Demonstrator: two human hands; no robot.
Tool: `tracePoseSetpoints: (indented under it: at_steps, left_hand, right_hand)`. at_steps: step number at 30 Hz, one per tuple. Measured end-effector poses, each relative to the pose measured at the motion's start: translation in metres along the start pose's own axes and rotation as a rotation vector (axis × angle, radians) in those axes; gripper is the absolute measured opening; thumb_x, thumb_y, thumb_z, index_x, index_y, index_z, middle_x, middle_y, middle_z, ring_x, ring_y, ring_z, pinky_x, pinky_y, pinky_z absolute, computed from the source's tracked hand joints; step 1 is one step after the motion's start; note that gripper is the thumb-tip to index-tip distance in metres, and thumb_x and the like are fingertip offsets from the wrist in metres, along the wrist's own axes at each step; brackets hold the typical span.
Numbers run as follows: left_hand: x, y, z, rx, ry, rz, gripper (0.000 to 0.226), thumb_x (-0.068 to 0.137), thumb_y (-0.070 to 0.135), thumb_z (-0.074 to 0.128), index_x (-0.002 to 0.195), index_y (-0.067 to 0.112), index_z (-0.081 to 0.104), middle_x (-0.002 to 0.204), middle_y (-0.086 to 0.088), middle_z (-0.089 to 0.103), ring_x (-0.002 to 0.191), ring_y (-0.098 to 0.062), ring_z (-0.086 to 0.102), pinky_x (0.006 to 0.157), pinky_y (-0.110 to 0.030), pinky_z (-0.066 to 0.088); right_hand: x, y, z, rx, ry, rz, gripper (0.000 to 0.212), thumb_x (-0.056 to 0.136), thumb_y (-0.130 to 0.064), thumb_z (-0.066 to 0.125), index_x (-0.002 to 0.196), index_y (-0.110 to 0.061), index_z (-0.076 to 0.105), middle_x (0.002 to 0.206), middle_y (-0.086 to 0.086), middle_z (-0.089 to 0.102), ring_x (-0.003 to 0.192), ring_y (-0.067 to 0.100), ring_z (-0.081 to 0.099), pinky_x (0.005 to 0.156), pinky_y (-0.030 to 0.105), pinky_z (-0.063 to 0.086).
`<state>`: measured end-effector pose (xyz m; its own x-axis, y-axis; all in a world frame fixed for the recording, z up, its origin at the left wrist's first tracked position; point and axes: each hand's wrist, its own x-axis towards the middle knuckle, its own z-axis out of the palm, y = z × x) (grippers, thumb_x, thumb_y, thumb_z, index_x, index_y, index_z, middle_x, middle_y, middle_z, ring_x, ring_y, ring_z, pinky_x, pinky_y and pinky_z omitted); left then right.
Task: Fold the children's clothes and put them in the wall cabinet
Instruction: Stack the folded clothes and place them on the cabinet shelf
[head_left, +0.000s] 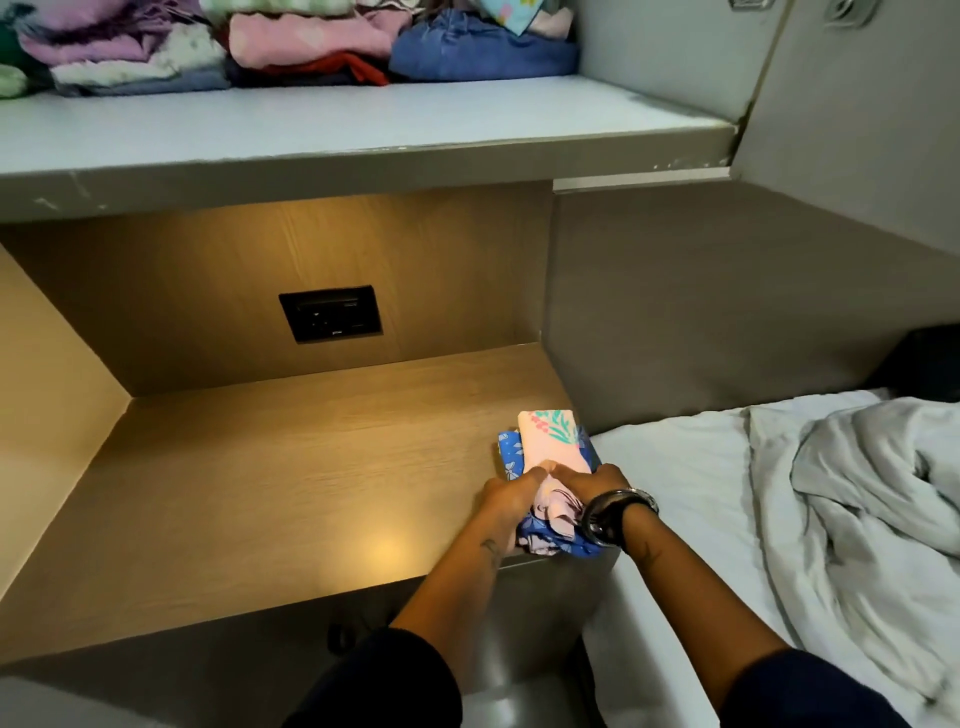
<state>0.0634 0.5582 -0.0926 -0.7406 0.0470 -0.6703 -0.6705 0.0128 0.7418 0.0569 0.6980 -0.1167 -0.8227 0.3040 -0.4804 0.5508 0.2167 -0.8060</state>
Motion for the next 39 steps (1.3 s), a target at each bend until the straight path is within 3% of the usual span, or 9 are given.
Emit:
tracePoseSetpoints:
  at_steps: [3,12,14,17,22,25,32,37,39]
  left_hand:
    - [-0.022,-0.014,-0.022,-0.025,-0.108,-0.052,0.040,0.083,0.037,0.070,0.107,0.005,0.065,0.070,-0.004,0.076,0.052,-0.016,0.072,0.042,-0.023,0.054]
    - [-0.143,-0.098,-0.099,-0.240,-0.056,0.180,0.047,0.078,0.024,0.079,0.116,0.005,0.058,0.103,-0.019,0.073,0.089,-0.034,0.072,0.083,-0.051,0.058]
    - [-0.177,-0.086,-0.117,-0.201,-0.060,0.260,0.050,0.080,0.018,0.078,0.122,0.003,0.054,0.107,-0.015,0.069,0.095,-0.030,0.069,0.086,-0.046,0.056]
    - [-0.242,-0.057,-0.131,-0.073,-0.038,0.463,0.051,0.079,0.030,0.078,0.116,0.013,0.047,0.118,-0.011,0.063,0.102,-0.025,0.064,0.094,-0.040,0.052]
    - [-0.353,0.022,-0.128,-0.126,-0.039,1.024,0.042,0.076,0.047,0.074,0.109,0.032,0.053,0.100,0.009,0.072,0.084,-0.005,0.072,0.064,-0.023,0.059]
    - [-0.381,0.100,-0.117,-0.156,-0.092,1.180,0.046,0.076,0.047,0.071,0.115,0.026,0.057,0.106,0.003,0.073,0.093,-0.012,0.072,0.077,-0.035,0.061]
    - [-0.337,0.263,-0.065,-0.253,-0.163,0.938,0.038,0.084,0.032,0.062,0.118,0.013,0.061,0.111,-0.015,0.072,0.093,-0.033,0.071,0.067,-0.043,0.060]
    - [-0.269,0.324,-0.041,-0.163,-0.234,0.779,0.043,0.084,0.017,0.053,0.123,0.002,0.063,0.125,-0.020,0.065,0.113,-0.038,0.063,0.100,-0.052,0.049]
    - [-0.244,0.334,-0.031,-0.167,-0.175,0.763,0.037,0.088,0.016,0.050,0.119,0.002,0.065,0.116,-0.018,0.069,0.096,-0.035,0.069,0.083,-0.043,0.058]
  right_hand:
    - [-0.029,0.010,0.014,0.152,-0.053,0.043,0.031,0.074,-0.043,0.077,0.083,-0.017,0.062,0.069,-0.003,0.072,0.063,0.016,0.070,0.049,0.021,0.048]
    - [-0.185,0.049,0.072,0.478,-0.180,0.051,0.050,0.069,-0.035,0.083,0.101,0.000,0.068,0.089,0.019,0.075,0.078,0.033,0.072,0.068,0.037,0.058]
    - [-0.223,0.034,0.070,0.472,-0.231,-0.070,0.062,0.055,-0.038,0.085,0.101,0.002,0.069,0.090,0.015,0.076,0.083,0.029,0.072,0.075,0.037,0.058]
    - [-0.285,-0.012,0.051,0.428,-0.155,-0.331,0.028,0.075,-0.018,0.078,0.096,-0.004,0.067,0.076,-0.003,0.077,0.070,0.008,0.073,0.059,0.018,0.055]
    - [-0.385,-0.123,0.000,0.447,-0.099,-0.833,0.044,0.071,-0.031,0.080,0.108,-0.014,0.062,0.096,0.003,0.076,0.082,0.014,0.073,0.060,0.023,0.055]
    - [-0.399,-0.201,-0.033,0.430,-0.003,-0.999,0.032,0.078,-0.025,0.077,0.105,-0.013,0.065,0.093,0.003,0.076,0.079,0.013,0.072,0.061,0.023,0.055]
    - [-0.312,-0.352,-0.078,0.532,0.104,-0.823,0.036,0.076,-0.010,0.076,0.107,0.007,0.067,0.107,0.018,0.071,0.083,0.025,0.067,0.079,0.036,0.058]
    - [-0.229,-0.394,-0.078,0.319,0.372,-0.777,0.038,0.077,-0.017,0.066,0.111,-0.001,0.063,0.106,0.012,0.070,0.090,0.029,0.065,0.077,0.033,0.053]
    - [-0.203,-0.402,-0.077,0.188,0.457,-0.745,0.040,0.078,-0.018,0.061,0.116,-0.005,0.057,0.119,0.018,0.064,0.104,0.035,0.062,0.089,0.038,0.051]
